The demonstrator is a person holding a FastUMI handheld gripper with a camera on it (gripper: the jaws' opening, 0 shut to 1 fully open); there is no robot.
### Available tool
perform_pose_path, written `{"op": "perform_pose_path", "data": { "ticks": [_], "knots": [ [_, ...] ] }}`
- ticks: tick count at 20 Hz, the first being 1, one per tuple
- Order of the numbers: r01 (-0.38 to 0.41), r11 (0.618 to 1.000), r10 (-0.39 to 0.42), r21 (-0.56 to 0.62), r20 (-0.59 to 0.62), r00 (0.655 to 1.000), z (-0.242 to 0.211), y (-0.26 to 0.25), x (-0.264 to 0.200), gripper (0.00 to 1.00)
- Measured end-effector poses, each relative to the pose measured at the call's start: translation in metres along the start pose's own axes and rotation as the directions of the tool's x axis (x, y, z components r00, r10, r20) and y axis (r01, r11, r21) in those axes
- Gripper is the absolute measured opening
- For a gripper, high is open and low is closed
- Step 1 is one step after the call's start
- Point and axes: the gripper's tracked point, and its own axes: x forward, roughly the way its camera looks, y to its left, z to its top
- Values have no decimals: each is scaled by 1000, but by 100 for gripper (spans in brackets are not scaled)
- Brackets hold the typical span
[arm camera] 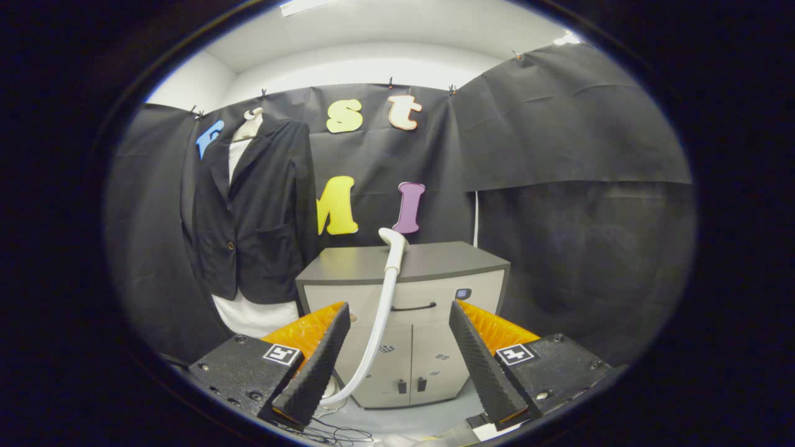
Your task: Iron the clothes twice with a garment steamer, once on the left side and once on the right side.
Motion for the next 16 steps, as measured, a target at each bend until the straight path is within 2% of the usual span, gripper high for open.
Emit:
{"op": "perform_pose_path", "data": {
  "ticks": [6, 10, 16],
  "knots": [
    [31, 1000, -31, 3, 9, 999, 54, -21, 44, 99],
    [7, 999, -7, 39, 16, 1000, 92, -25, 94, 99],
    [-44, 999, 44, 4, -18, 999, 130, -12, 186, 99]
  ]
}}
